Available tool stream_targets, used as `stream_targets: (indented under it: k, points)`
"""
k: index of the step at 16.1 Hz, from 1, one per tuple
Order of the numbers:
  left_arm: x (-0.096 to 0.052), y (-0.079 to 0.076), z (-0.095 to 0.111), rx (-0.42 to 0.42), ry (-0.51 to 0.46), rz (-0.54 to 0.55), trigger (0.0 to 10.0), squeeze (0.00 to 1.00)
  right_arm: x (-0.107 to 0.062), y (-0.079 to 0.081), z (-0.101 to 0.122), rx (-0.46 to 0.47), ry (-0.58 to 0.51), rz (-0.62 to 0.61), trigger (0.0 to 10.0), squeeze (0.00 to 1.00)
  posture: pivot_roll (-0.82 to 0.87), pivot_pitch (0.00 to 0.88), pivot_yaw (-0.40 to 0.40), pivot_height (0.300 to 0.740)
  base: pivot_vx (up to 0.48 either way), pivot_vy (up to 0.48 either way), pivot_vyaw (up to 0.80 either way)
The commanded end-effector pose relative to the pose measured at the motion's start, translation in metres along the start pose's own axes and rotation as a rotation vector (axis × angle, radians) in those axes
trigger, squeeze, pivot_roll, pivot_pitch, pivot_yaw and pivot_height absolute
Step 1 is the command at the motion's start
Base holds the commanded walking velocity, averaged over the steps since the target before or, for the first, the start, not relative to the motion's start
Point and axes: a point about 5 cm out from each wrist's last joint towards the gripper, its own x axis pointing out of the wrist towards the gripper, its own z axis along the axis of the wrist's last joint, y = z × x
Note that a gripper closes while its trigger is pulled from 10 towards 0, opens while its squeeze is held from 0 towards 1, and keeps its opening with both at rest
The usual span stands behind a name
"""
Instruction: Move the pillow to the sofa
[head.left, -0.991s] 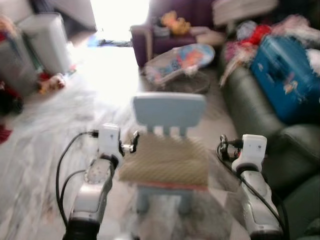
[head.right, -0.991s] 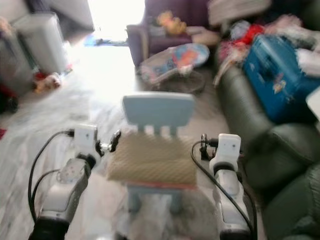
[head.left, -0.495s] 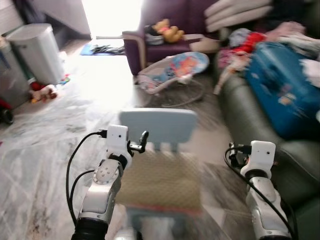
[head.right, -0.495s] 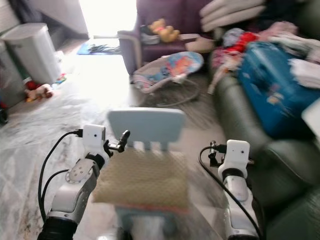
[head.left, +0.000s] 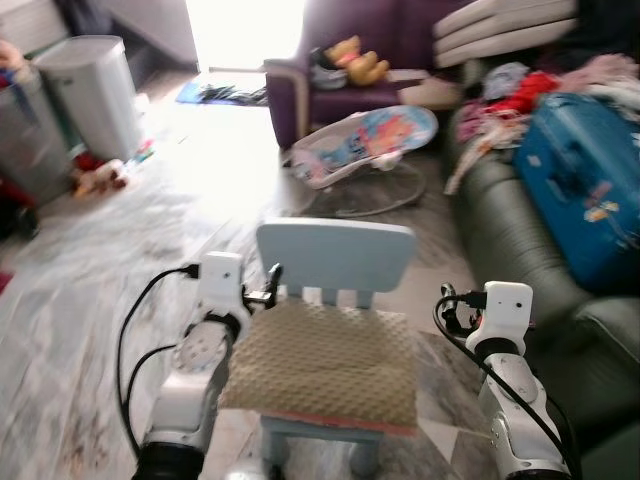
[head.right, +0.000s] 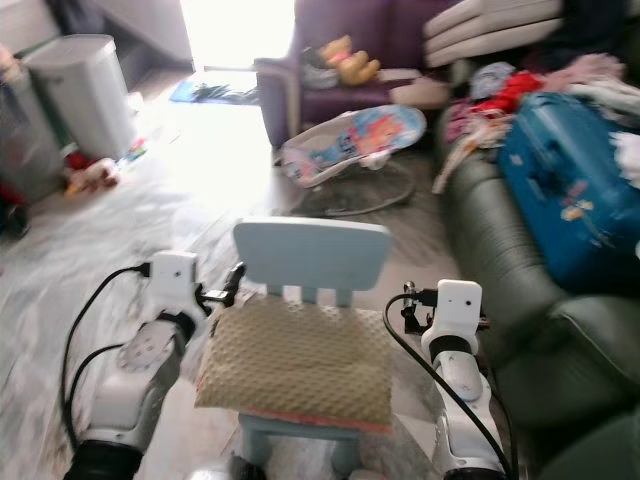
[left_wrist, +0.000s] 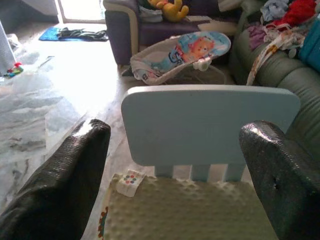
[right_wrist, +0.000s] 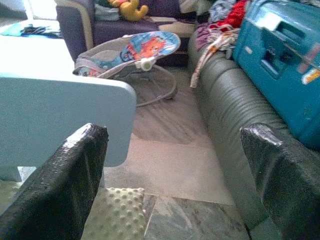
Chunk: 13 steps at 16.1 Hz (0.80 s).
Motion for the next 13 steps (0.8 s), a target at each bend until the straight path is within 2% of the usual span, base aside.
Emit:
stream_targets:
  k: [1, 3, 5, 6, 7, 10, 13]
  points:
    - [-0.002, 0.003, 0.002, -0.002, 0.01, 0.003, 10.0, 0.0, 0.001, 0.0, 0.001, -0.001, -0.003, 0.007, 10.0, 0.0, -0.02, 0.0, 0.01, 0.74, 0.0, 0.0, 0.0]
    - [-0.006, 0.005, -0.001, 0.049, -0.002, -0.001, 10.0, 0.0, 0.001, 0.0, 0.001, 0.004, 0.0, 0.005, 10.0, 0.0, -0.02, 0.0, 0.009, 0.74, 0.0, 0.0, 0.0]
    - [-0.008, 0.006, 0.0, 0.048, -0.042, 0.016, 10.0, 0.0, 0.001, 0.002, 0.001, 0.016, -0.002, 0.017, 10.0, 0.0, -0.02, 0.0, 0.008, 0.74, 0.0, 0.0, 0.0]
    - [-0.009, 0.008, -0.003, 0.047, -0.021, 0.046, 10.0, 0.0, 0.001, 0.004, 0.001, 0.031, -0.002, 0.029, 10.0, 0.0, -0.02, 0.0, 0.007, 0.74, 0.0, 0.0, 0.0]
    - [-0.009, 0.012, -0.006, 0.081, -0.012, 0.087, 10.0, 0.0, 0.0, 0.005, 0.001, 0.042, -0.002, 0.042, 10.0, 0.0, -0.02, 0.0, 0.006, 0.74, 0.0, 0.0, 0.0]
    - [-0.012, 0.018, -0.011, 0.107, 0.003, 0.123, 10.0, 0.0, -0.002, 0.007, 0.0, 0.053, 0.0, 0.068, 10.0, 0.0, -0.02, 0.0, -0.001, 0.74, 0.0, 0.0, 0.0]
    - [-0.01, 0.02, -0.01, 0.095, 0.004, 0.148, 10.0, 0.0, -0.001, 0.011, 0.001, 0.067, -0.002, 0.098, 10.0, 0.0, -0.02, 0.0, -0.004, 0.74, 0.0, 0.0, 0.0]
